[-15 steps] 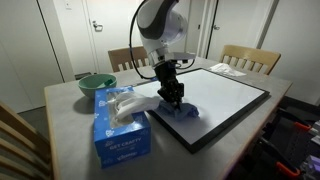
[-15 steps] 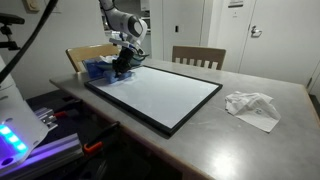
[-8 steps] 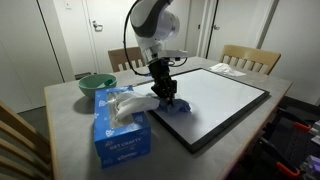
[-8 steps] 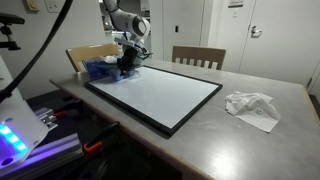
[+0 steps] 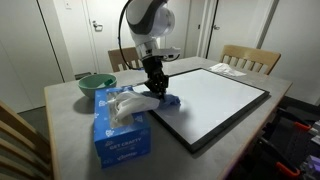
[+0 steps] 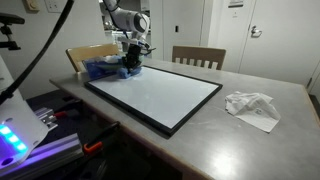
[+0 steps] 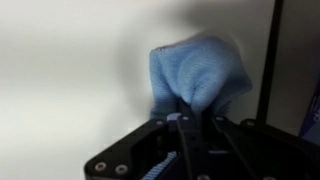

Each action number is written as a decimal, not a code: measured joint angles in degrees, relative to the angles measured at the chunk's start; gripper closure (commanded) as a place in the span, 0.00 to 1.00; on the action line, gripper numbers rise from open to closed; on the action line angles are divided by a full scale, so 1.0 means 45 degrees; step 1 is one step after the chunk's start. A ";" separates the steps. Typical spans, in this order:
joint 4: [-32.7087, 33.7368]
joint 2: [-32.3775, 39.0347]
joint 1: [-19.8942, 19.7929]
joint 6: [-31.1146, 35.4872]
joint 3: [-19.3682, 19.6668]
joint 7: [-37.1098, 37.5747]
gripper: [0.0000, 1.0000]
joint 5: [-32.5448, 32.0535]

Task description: Use the blue cloth to wipe the whiteboard

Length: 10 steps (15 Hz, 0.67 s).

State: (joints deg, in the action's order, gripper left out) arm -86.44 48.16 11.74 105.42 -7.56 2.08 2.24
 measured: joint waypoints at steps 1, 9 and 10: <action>0.0074 0.0012 0.0035 0.0102 0.0000 0.0002 0.97 -0.0159; 0.0191 0.0032 0.0113 0.0158 0.0000 0.0155 0.97 -0.0343; 0.0177 0.0017 0.0130 0.0344 0.0003 0.0355 0.97 -0.0362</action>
State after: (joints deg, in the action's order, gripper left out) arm -85.64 48.24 12.33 106.97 -7.55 3.67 0.61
